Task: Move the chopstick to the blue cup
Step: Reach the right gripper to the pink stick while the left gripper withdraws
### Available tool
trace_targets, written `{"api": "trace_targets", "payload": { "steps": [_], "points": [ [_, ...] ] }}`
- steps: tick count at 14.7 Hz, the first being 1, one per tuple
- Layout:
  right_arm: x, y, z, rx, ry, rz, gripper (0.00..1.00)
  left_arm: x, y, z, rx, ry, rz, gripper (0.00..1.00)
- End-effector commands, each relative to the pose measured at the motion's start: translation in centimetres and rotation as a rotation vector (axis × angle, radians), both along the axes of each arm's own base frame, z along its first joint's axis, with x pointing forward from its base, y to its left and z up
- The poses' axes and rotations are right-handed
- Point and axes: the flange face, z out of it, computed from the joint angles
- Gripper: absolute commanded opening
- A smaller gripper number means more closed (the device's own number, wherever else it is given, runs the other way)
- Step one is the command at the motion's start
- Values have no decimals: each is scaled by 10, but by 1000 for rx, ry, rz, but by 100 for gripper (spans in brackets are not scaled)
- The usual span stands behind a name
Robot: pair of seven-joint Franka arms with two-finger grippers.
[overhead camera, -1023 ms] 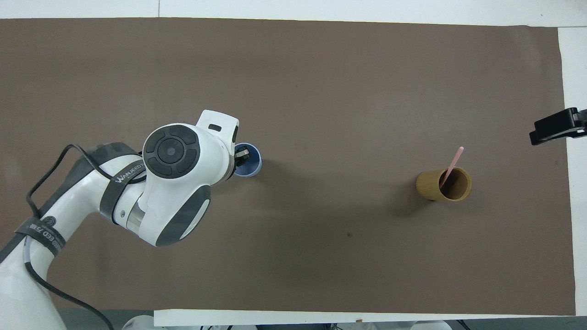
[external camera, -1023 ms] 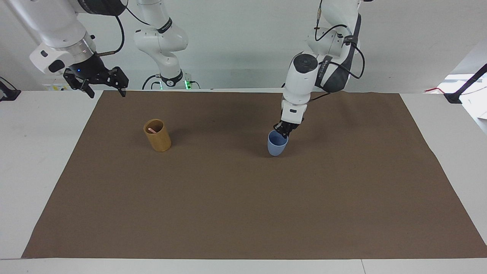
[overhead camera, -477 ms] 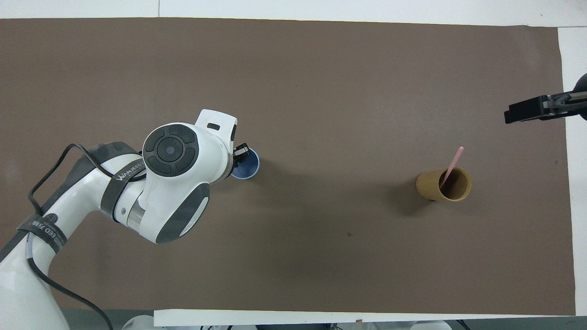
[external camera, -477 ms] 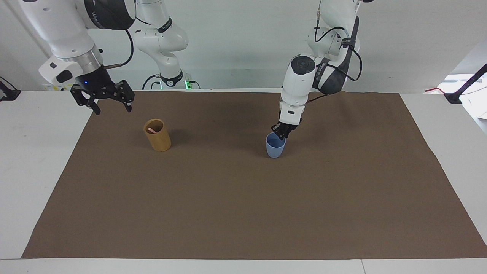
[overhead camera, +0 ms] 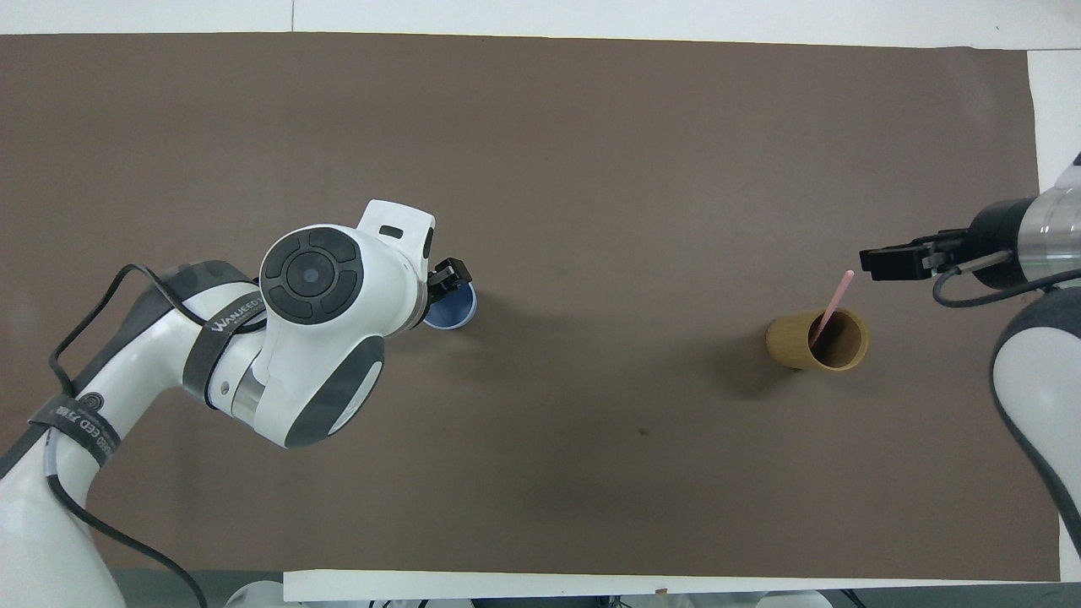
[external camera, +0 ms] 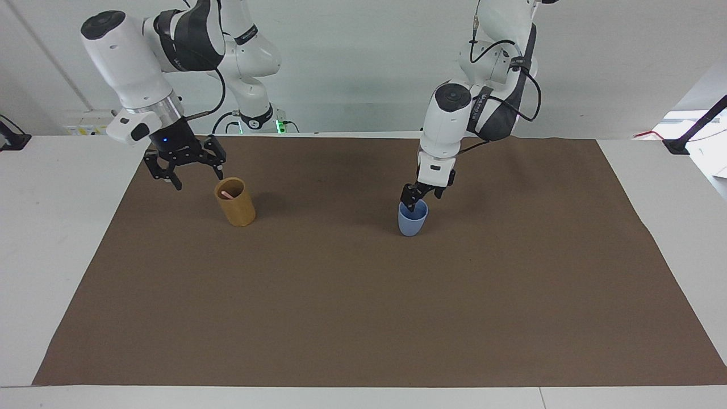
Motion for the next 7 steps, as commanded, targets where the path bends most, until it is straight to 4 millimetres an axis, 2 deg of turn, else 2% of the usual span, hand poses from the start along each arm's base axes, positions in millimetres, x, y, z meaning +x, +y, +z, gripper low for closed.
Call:
{"api": "trace_targets", "payload": {
  "steps": [1,2,4,6,7],
  "points": [
    [-25,17,-25,7,-56,50,100,22,45,57,19,28,63,100],
    [-26,17,-32,1,-80,66,100,31,64,73,34,49,29,100],
    [-22,18,-43,-6,-106,61,100,48,124,90,55,99,-34,100],
    [-17,22,-61,-13,-118,67,100,62,194,108,64,121,-133,100],
    [-18,22,-68,-15,-105,70,100,73,234,123,60,130,-170,100]
  ]
}}
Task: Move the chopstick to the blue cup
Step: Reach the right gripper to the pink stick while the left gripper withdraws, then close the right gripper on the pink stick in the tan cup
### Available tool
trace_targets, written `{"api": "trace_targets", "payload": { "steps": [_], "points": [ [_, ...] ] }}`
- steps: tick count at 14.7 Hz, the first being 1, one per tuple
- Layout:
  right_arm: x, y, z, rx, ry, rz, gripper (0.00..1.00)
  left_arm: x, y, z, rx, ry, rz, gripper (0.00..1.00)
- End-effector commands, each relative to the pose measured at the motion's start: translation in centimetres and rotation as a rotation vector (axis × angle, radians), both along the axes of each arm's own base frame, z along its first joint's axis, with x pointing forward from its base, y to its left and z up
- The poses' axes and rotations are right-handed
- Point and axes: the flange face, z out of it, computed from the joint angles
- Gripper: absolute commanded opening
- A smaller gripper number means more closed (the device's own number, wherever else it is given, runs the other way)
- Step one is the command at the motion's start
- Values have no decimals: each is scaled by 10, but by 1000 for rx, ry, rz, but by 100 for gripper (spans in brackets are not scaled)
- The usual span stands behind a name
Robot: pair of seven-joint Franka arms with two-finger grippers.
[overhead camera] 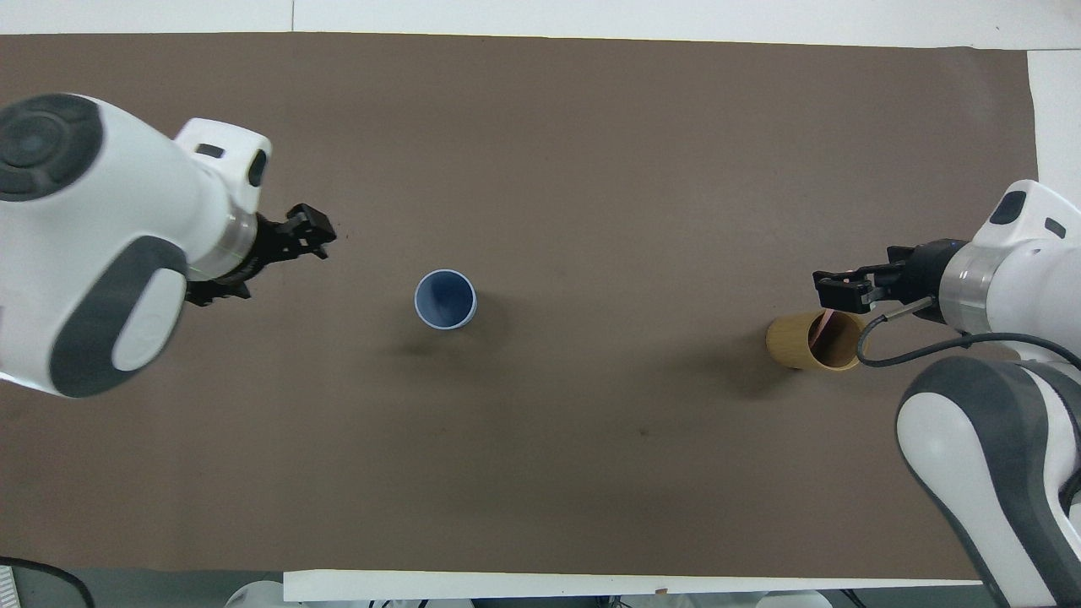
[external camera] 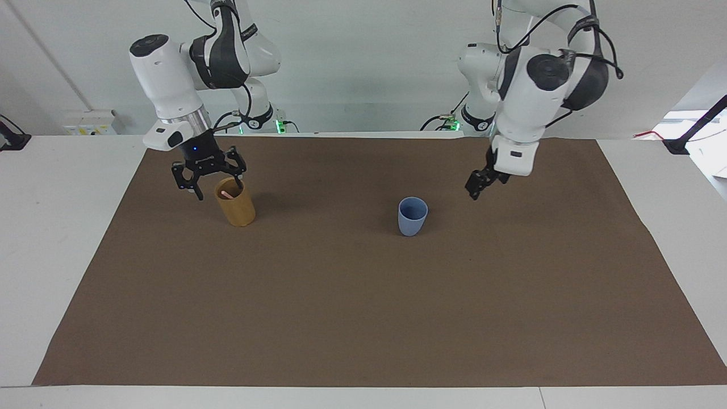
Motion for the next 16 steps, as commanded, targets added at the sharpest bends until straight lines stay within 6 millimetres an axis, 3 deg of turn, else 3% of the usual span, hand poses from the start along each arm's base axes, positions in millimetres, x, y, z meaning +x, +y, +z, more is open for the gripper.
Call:
{"api": "trace_targets", "payload": {
  "steps": [1,3,4,6,9,12,16],
  "points": [
    [-4,-4,-20,-2,9,27,98,20,87,39,2,35,-112,100],
    [-3,-5,-26,0,33,22,92,32,129,72,1,54,-211,100],
    [-6,-2,-28,3,60,28,91,32,138,85,-6,45,-249,100],
    [-13,-5,-31,15,138,5,87,22,136,102,-14,42,-261,100],
    [-14,-6,-32,15,148,6,74,6,117,127,-65,35,-294,100],
    [-14,-6,-30,13,171,12,62,-2,98,129,-84,33,-327,100],
    [-12,-7,-28,12,156,6,40,-3,111,126,-83,38,-294,100]
  ]
}}
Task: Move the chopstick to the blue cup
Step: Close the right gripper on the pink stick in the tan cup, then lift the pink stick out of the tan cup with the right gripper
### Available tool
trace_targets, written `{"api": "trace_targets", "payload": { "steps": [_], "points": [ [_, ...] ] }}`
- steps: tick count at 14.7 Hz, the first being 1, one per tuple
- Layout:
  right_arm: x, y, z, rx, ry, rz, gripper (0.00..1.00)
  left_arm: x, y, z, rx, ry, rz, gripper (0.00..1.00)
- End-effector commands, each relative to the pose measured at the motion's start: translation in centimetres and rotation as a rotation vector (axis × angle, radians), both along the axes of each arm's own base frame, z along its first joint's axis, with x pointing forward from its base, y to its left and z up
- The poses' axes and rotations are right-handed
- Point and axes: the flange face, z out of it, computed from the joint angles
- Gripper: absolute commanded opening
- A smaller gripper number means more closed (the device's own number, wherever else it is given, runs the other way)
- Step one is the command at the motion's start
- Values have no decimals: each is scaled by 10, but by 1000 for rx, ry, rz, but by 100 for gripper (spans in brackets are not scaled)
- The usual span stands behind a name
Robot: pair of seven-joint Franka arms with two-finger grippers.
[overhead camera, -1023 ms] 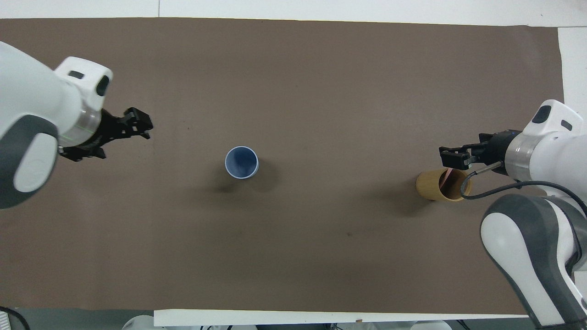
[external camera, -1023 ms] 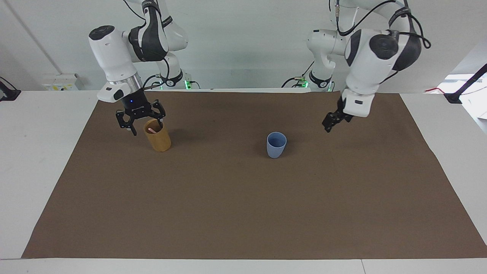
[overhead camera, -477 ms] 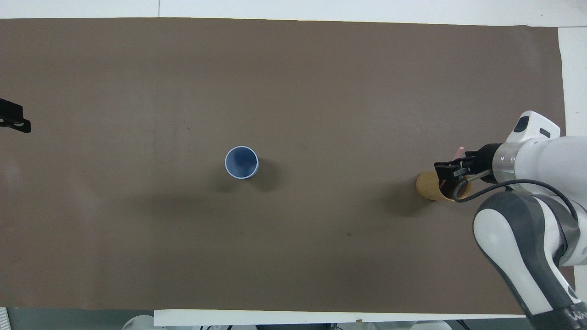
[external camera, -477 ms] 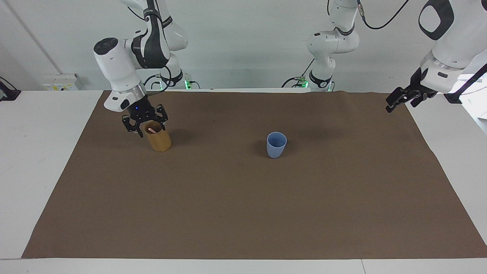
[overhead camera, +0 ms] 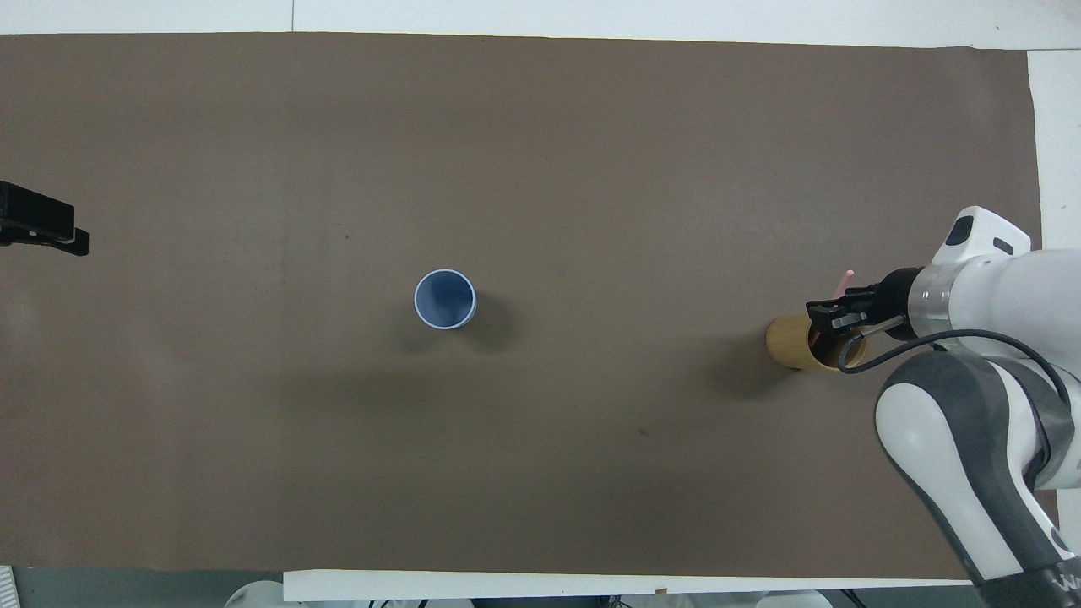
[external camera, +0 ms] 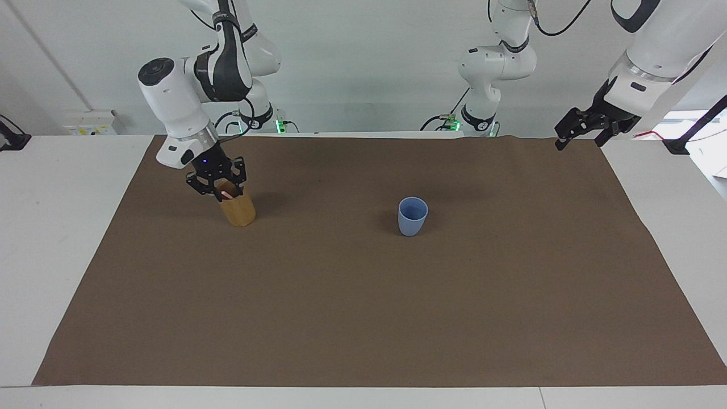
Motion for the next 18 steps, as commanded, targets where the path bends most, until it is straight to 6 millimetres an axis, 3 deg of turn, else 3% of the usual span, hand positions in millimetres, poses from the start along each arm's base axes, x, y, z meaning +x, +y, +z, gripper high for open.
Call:
{"api": "trace_targets", "payload": {
  "steps": [1,7,10,12,15,18],
  "points": [
    [0,-4,6,11,-5,-18,36,-6,14,0,-12,15,24,100],
    [2,-3,7,9,-23,-24,20,-6,12,0,-10,14,19,100],
    [2,-4,6,8,-20,-28,0,-6,14,0,-10,14,23,100],
    [5,-4,13,2,-26,-21,0,-6,14,0,-10,14,23,100],
    [15,-5,56,6,-31,-6,0,-6,14,0,-10,14,23,100],
    [28,-9,140,7,-62,8,0,-6,14,0,-10,14,21,100]
  ]
}}
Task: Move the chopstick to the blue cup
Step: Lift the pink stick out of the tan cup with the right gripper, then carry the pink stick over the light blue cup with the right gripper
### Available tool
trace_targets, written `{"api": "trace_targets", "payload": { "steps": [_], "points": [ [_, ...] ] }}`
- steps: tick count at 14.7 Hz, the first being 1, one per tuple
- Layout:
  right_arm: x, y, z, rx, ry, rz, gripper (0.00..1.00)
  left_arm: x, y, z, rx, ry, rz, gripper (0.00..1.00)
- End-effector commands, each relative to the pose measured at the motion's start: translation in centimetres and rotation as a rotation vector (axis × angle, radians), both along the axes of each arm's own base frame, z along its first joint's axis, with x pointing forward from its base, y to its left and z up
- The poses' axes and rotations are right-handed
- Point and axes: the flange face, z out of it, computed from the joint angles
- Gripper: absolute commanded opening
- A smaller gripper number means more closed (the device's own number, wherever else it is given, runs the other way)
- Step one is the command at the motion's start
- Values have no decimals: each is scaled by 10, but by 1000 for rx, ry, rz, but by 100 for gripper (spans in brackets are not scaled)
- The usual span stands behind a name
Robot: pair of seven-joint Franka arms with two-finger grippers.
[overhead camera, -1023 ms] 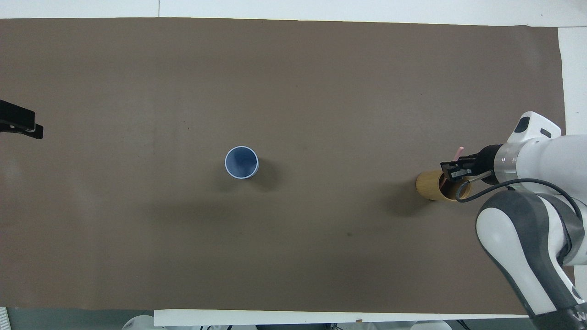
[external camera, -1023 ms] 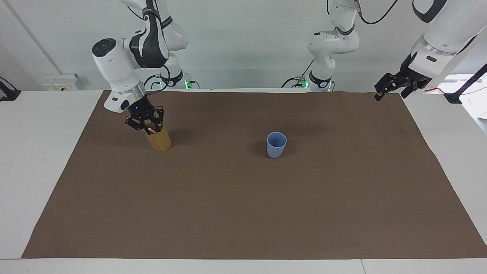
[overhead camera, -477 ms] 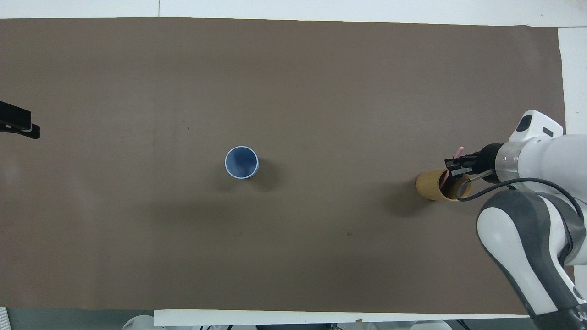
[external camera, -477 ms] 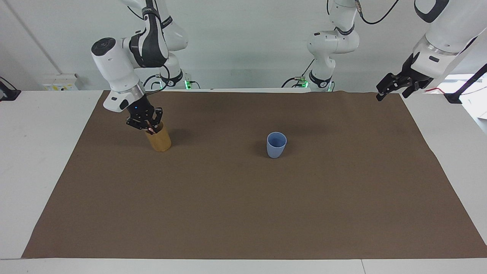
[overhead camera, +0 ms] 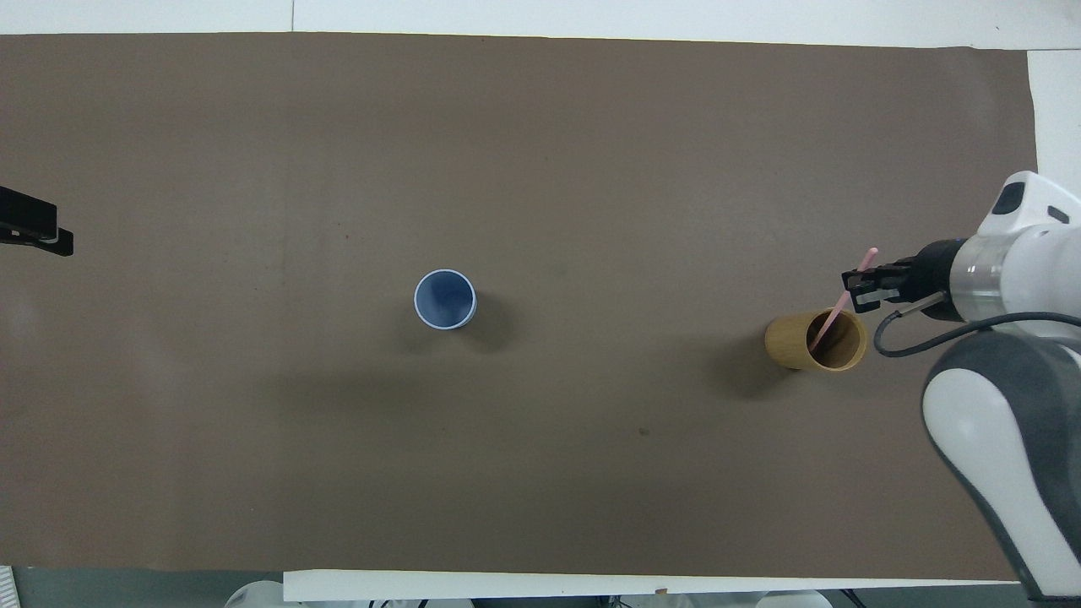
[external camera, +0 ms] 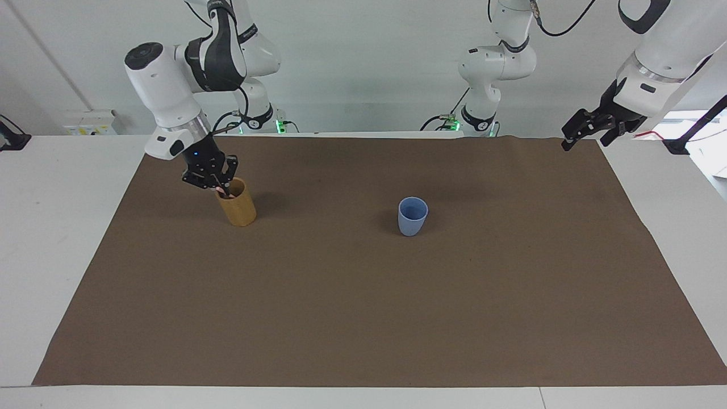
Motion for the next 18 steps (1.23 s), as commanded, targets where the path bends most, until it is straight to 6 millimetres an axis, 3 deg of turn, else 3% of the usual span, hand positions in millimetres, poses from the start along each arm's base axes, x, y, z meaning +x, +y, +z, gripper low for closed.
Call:
{"api": "trace_targets", "payload": {
  "steps": [1,3,4,6,7,11,12,15,18],
  "points": [
    [13,0,82,-4,-31,10,0,-7,1,1,-10,11,-2,100],
    [35,24,139,2,-37,-3,0,-7,2,1,-10,11,-1,100],
    [46,48,155,12,-30,-31,0,-7,2,1,-10,11,-1,100],
    [48,89,177,43,-42,-85,0,-7,2,1,-10,11,-1,100],
    [45,112,178,55,-42,-110,0,-7,1,1,-10,11,-2,100],
    [38,265,173,84,-42,-215,0,-7,2,1,-10,11,-1,100],
    [37,296,172,90,-45,-251,0,-7,2,1,-10,11,-1,100],
    [41,376,147,118,-65,-302,0,-7,2,1,-10,11,-1,100],
    [36,440,101,95,-144,-322,0,-7,2,1,-10,11,-1,100]
  ]
}}
